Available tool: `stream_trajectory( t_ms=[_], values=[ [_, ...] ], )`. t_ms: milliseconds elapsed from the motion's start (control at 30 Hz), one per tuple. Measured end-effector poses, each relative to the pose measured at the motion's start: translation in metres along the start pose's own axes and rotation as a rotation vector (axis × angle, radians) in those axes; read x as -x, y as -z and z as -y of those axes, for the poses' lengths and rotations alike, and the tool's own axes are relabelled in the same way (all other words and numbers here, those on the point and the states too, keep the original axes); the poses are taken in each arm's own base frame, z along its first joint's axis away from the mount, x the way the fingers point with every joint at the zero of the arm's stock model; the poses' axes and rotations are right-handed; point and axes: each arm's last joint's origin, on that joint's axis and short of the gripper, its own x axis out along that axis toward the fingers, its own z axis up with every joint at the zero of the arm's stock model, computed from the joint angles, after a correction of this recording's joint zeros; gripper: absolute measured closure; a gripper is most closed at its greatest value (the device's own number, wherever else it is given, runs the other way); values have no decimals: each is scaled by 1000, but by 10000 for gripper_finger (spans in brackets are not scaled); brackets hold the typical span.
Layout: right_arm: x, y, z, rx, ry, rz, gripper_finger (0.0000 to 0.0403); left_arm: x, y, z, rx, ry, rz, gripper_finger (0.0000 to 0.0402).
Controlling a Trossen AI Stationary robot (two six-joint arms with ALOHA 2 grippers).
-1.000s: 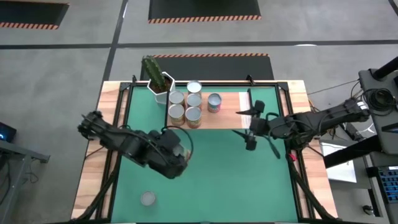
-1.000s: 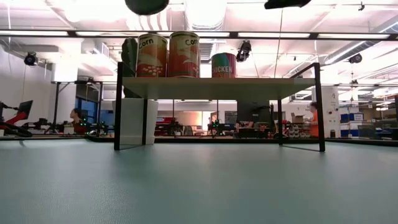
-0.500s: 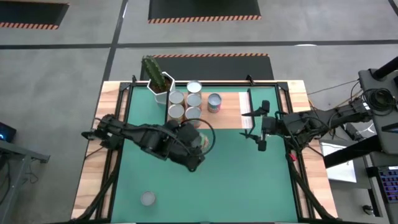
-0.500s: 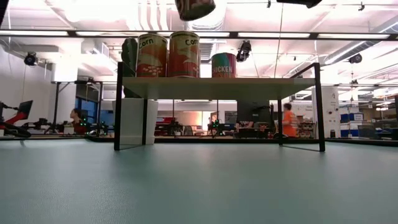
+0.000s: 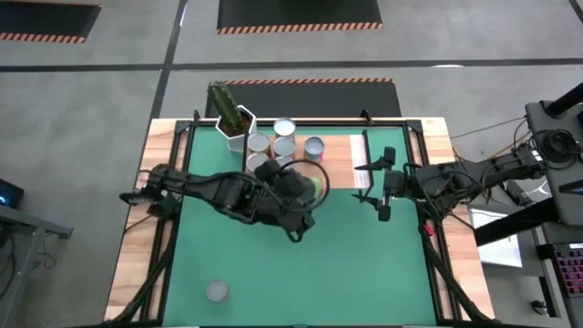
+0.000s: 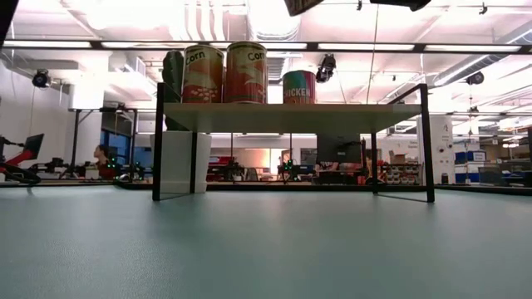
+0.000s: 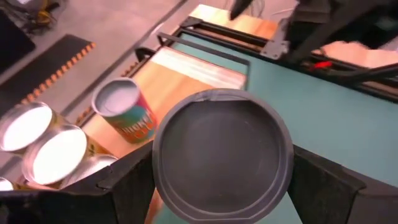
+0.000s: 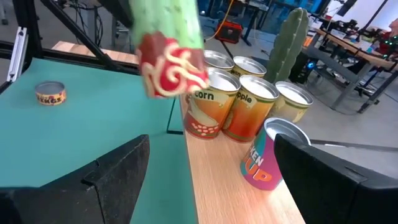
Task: Pick and place cans onto a shelf
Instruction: Put the canned spaghetti sauce on the shelf
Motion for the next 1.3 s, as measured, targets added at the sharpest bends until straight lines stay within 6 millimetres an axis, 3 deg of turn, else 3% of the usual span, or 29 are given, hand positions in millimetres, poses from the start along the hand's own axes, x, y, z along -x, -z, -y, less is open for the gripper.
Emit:
stream_trajectory(
  t_ms=[367,1100,1300],
  values=[
    [0,0,0,0,0,0,71,-66,9,3,-95,-92,-108,111],
    [0,0,0,0,0,-1,71,-121,11,-13,-135,-130,-215,111],
    [0,0,0,1,0,-1,71,-127,10,-19,-144,-143,-224,111]
  ],
)
